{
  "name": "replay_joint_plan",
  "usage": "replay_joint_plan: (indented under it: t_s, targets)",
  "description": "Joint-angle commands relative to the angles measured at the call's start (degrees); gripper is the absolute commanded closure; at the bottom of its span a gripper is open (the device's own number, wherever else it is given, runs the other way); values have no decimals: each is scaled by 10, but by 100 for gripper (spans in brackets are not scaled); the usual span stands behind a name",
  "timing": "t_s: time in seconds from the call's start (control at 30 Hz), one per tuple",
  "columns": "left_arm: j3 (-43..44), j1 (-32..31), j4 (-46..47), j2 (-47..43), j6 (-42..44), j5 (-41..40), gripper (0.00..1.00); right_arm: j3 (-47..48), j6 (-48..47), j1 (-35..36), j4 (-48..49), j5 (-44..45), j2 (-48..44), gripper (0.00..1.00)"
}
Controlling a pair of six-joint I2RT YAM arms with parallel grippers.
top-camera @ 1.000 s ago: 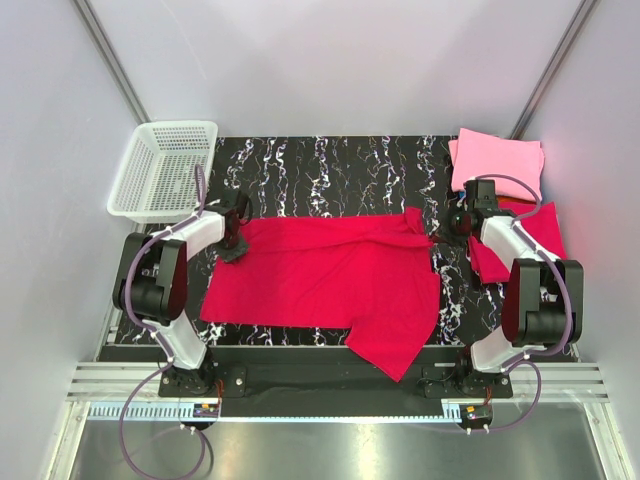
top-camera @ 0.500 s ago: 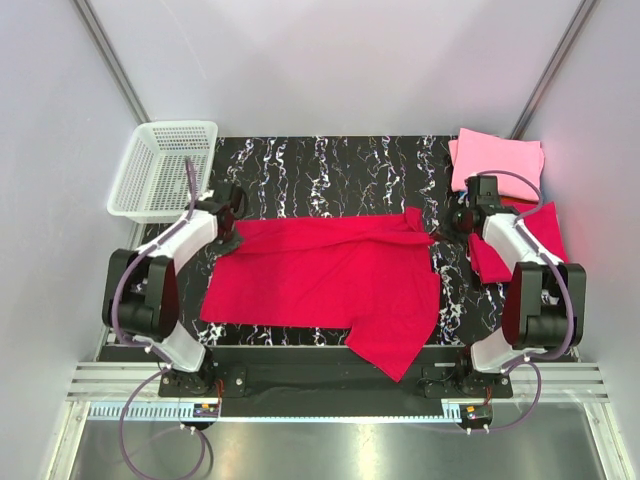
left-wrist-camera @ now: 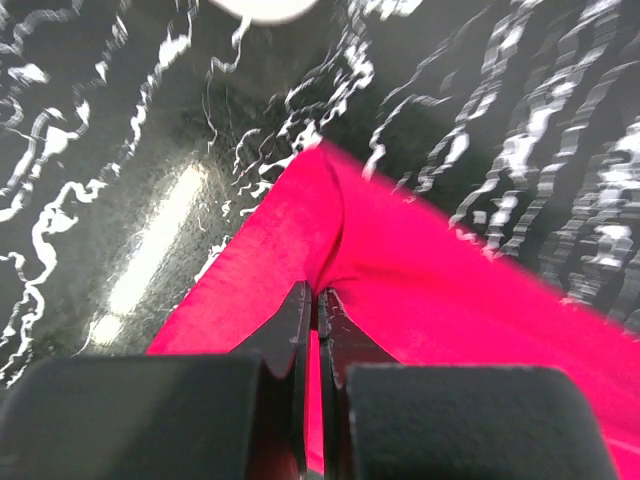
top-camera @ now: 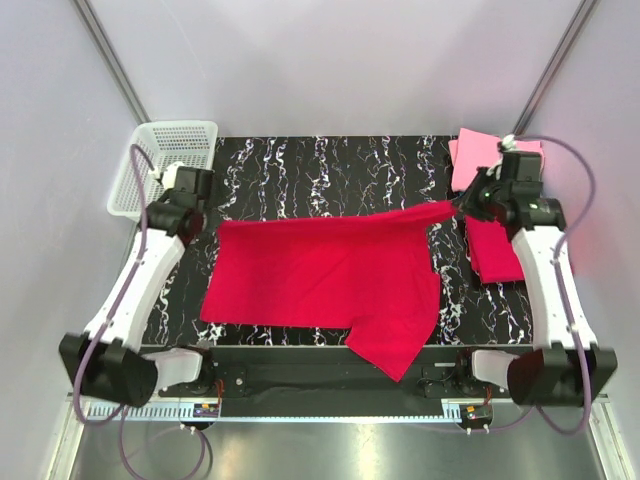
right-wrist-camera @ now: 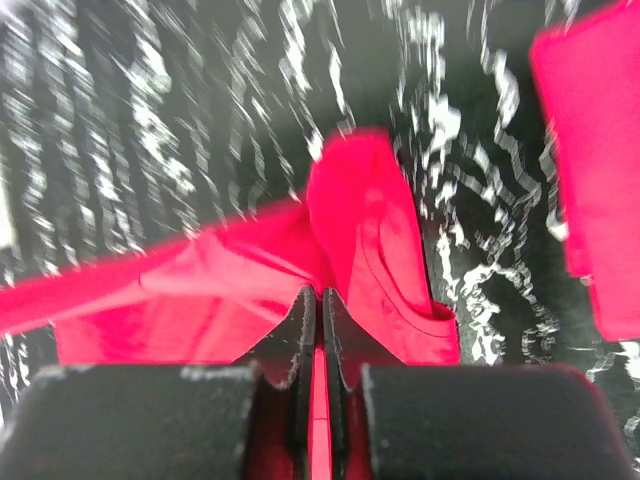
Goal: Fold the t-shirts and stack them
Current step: Fold the tshirt
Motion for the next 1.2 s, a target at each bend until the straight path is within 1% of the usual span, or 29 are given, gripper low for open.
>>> replay_joint_plan:
  t_s: [0.0, 0.03, 0.1, 0.13, 0.17, 0.2, 0.23, 0.3, 0.33, 0.37, 0.47, 0.53, 0.57, 0.6, 0.67, 0.7, 0.8, 0.83, 0.9, 1.03, 1.07, 1.1, 1.13, 1.17]
  targets:
    - [63, 0, -44, -70, 27, -16, 100, 93, -22, -1, -80, 47, -80, 100]
    - [72, 0, -51, -101, 30, -12, 100, 130, -25, -1, -107, 50, -91, 100]
    - [100, 0, -73, -130, 41, 5, 100, 168, -31, -1, -133, 52, -123, 100]
    - [112, 0, -95, -158, 41, 9, 100, 210, -35, -1, -160, 52, -132, 100]
    - [125, 0, -105, -171, 44, 21, 100, 231, -38, -1, -173, 57, -147, 100]
    - [148, 0, -115, -184, 51, 29, 100, 251, -42, -1, -186, 56, -152, 100]
    - [160, -1, -124, -196, 53, 36, 100, 294, -48, -1, -209, 57, -157, 100]
    - [189, 0, -145, -225, 63, 56, 100, 340, -54, -1, -233, 59, -162, 100]
    - [199, 0, -154, -233, 65, 62, 100, 386, -64, -1, -251, 59, -162, 100]
    - [208, 0, -158, -247, 68, 71, 100, 410, -68, -1, -259, 60, -160, 100]
    - [249, 0, -165, -253, 81, 86, 100, 509, -78, -1, -291, 60, -137, 100]
    - [280, 0, -169, -232, 92, 96, 100, 548, -77, -1, -297, 54, -126, 100]
    - [293, 0, -171, -223, 93, 106, 100, 548, -72, -1, -293, 53, -119, 100]
    - [294, -1, -170, -197, 95, 108, 100, 537, -65, -1, -285, 53, -118, 100]
    - [288, 0, -171, -165, 92, 104, 100, 453, -45, -1, -240, 50, -119, 100]
    - [284, 0, -171, -134, 91, 106, 100, 378, -39, -1, -202, 43, -119, 100]
    - [267, -1, -167, -87, 91, 108, 100, 292, -24, -1, -157, 17, -82, 100]
    - [265, -1, -165, -62, 92, 107, 100, 250, -20, -1, -126, 13, -69, 100]
    - [254, 0, -159, -44, 90, 85, 100, 213, -17, -1, -84, 2, -29, 100]
    - [235, 0, -151, -20, 85, 47, 100, 173, -3, -1, -43, -34, 41, 100]
    - [220, -1, -151, -17, 84, 46, 100, 161, 1, -1, -39, -68, 50, 100]
    - [209, -1, -148, -19, 81, 45, 100, 117, 5, 1, -16, -93, 57, 100]
    - [197, 0, -141, -22, 78, 48, 100, 91, 17, 2, 0, -137, 68, 100]
    - [171, 0, -137, -33, 72, 52, 100, 63, 24, 6, 14, -146, 70, 100]
